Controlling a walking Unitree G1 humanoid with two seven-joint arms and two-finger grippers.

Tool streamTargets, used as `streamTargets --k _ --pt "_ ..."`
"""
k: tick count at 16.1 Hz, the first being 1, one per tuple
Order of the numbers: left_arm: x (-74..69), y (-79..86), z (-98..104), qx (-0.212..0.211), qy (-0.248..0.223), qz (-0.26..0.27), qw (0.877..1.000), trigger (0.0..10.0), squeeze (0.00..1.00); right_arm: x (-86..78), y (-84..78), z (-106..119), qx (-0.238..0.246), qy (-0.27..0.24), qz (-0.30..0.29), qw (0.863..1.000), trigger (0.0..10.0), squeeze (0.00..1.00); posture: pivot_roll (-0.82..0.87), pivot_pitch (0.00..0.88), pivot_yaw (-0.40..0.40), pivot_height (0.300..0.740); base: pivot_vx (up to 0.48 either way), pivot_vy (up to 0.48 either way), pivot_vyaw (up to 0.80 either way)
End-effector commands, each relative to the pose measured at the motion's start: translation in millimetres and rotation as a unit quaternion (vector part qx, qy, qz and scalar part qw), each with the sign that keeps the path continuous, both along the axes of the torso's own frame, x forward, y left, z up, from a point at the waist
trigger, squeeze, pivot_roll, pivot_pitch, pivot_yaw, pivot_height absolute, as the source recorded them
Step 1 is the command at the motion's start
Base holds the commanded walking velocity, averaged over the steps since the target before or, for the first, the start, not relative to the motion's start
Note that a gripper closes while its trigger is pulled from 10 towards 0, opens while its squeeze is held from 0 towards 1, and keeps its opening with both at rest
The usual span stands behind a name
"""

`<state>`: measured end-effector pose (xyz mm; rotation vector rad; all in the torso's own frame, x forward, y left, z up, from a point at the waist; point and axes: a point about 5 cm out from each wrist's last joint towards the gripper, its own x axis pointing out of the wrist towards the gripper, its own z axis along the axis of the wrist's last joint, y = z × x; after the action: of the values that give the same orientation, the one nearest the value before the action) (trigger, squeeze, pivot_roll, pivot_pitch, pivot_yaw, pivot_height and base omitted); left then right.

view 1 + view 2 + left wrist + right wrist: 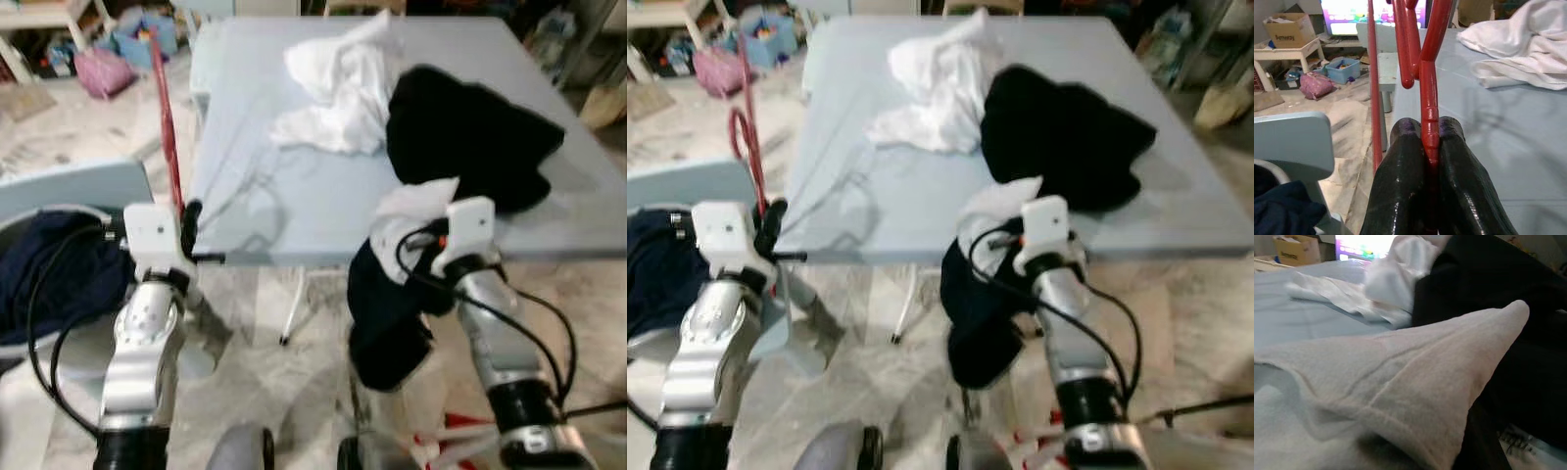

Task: Hang hanger

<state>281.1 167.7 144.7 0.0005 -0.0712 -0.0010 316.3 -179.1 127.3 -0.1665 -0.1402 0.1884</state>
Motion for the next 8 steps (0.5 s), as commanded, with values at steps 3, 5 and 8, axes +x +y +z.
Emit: streamTargets --k 3,5,8 --pt "-1.1 -6.5 6 -0.004 -0.014 -0.024 1.0 10.0 0.0 5.4 -2.3 23 0.006 -0.049 -0.005 0.999 10.0 0.0 0.01 0.115 -0.019 0.74 0.0 0.0 0.0" --pt "-0.7 -7.7 9 -0.003 -0.022 -0.031 0.999 10.0 0.0 16.1 -0.7 60 0.024 -0.107 -0.011 0.994 10.0 0.0 0.02 0.112 -0.017 0.74 0.0 0.0 0.0" --pt "0.9 -9.3 11 -0.003 -0.027 -0.038 0.999 10.0 0.0 28.8 4.2 100 0.036 -0.164 -0.002 0.986 10.0 0.0 0.02 0.106 -0.015 0.74 0.264 0.0 0.0"
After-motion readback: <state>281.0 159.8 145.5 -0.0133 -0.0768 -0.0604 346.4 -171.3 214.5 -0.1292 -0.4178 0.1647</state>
